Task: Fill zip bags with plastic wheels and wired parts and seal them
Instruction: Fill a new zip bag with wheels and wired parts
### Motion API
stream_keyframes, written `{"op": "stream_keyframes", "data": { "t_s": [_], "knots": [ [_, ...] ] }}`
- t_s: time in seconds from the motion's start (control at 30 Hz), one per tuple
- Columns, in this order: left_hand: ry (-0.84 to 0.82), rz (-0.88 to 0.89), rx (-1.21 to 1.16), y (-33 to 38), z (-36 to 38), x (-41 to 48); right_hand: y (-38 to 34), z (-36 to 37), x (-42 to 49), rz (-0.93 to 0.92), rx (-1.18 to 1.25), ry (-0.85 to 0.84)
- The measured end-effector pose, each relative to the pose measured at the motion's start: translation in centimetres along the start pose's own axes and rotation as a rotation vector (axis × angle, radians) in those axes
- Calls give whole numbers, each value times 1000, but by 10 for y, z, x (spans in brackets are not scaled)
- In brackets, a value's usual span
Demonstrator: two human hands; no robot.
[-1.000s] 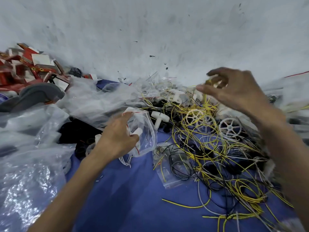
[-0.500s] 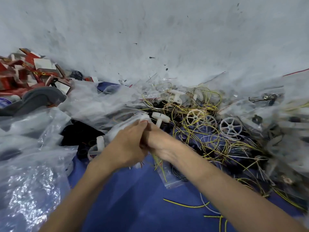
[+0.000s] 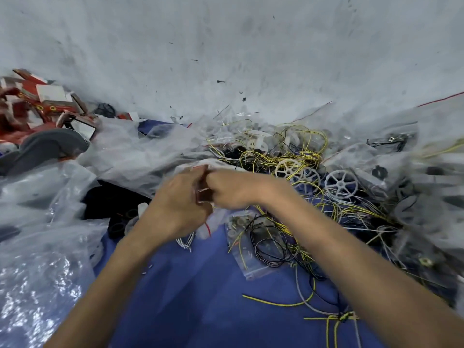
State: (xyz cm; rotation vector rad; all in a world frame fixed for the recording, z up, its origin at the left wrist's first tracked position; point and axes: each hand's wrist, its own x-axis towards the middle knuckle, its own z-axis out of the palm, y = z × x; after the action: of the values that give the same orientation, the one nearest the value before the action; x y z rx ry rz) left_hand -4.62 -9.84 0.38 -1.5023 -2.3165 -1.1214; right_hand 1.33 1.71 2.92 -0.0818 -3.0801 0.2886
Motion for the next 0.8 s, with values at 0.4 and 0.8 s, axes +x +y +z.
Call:
{"op": "stream_keyframes", "data": {
  "t_s": [0.4,0.8],
  "knots": [
    [-50,-131,65,-13,11,-2,67,50,-80,264,-133,-3],
    [-47,-169,20,-13,14,-3,56,-1,-88,243,826,491]
  ]
}}
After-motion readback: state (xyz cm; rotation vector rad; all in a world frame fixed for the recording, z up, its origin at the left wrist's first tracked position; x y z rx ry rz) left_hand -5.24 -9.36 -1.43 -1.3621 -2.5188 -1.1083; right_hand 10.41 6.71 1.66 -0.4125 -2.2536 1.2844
